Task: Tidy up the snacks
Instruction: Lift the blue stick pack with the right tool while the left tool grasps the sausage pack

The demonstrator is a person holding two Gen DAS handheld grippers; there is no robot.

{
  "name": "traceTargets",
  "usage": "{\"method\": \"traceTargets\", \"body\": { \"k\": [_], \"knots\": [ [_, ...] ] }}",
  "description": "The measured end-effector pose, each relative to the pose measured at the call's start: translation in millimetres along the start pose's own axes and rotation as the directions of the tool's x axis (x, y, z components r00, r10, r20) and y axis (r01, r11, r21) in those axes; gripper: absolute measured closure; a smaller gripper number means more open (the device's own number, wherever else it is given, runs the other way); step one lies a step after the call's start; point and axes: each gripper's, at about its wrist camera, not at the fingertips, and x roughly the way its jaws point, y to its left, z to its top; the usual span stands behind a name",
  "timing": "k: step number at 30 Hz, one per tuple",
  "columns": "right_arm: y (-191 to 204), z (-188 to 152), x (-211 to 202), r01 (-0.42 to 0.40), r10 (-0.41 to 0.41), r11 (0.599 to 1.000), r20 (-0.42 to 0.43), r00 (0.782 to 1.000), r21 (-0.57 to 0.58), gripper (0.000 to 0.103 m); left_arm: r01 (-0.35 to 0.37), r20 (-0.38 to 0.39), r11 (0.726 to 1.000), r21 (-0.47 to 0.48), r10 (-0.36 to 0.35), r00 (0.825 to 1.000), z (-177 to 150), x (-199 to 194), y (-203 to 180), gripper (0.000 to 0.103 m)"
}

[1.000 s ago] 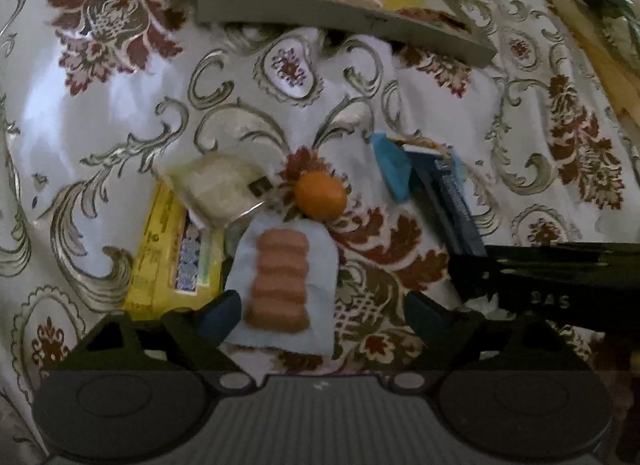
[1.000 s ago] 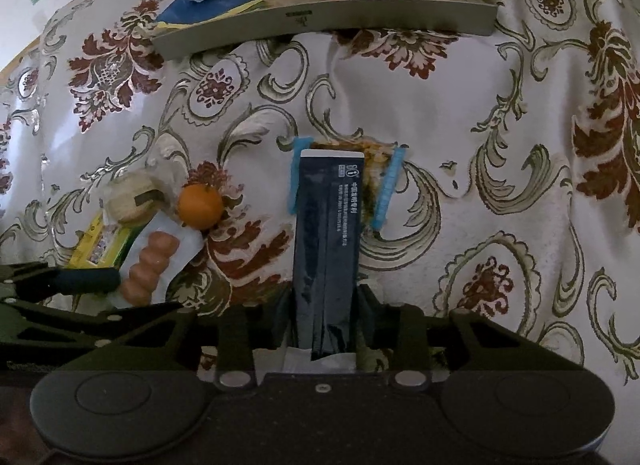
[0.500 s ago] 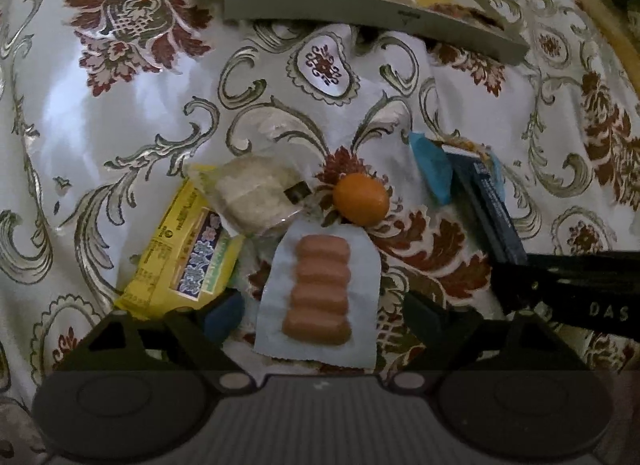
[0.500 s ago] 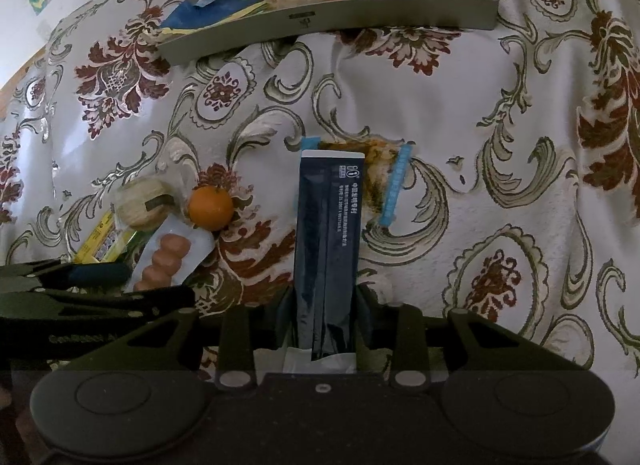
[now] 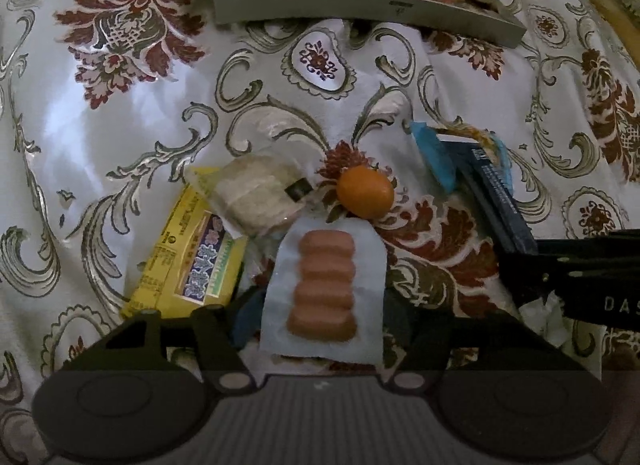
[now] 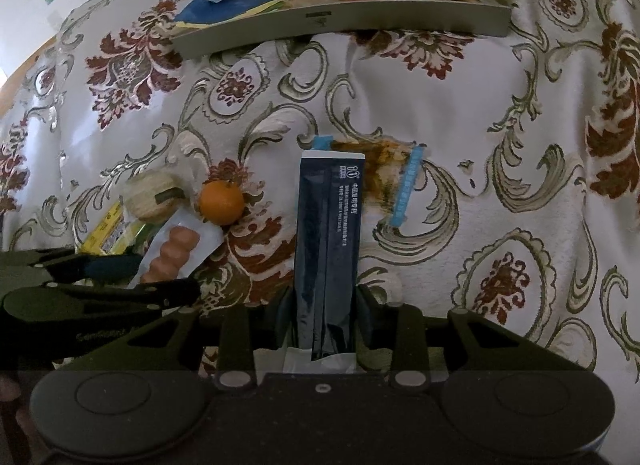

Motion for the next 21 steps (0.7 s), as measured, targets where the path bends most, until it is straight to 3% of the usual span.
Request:
{"method": "traceTargets", "body": {
  "k": [5,12,17,21],
  "knots": [
    [1.9,-0.4,-0.4,-0.008,0.008,1.000,-0.001,1.000,-0.010,0.067,0.026,0.004,0.999,-0.029,-0.026,1.000,-1.2,-6.9,1.0,0.036],
    [3.3,-0.7,4.0,-0.002,0.002,1.000,-0.016,1.000,-0.021,0.063,0.014,0.004,1.000,-0.015,-0.014,1.000,-0.7,0.4,-2.9,0.028],
    [5.3,-2.2,6.8,0.004,-0.005,0.999,-0.024,1.000,-0.036,0.062,0.003,0.009,1.000,-0.012,-0.003,1.000,-1.3,-0.5,-4.1,0.034],
    [11.4,-4.1,5.6,0.002,-0.003,0.997,-0.013,1.000,-0.074,0.067,0.024,0.015,0.999,-0.044,-0.023,1.000,-0.9,-3.4,-0.4,0.037]
  ]
}}
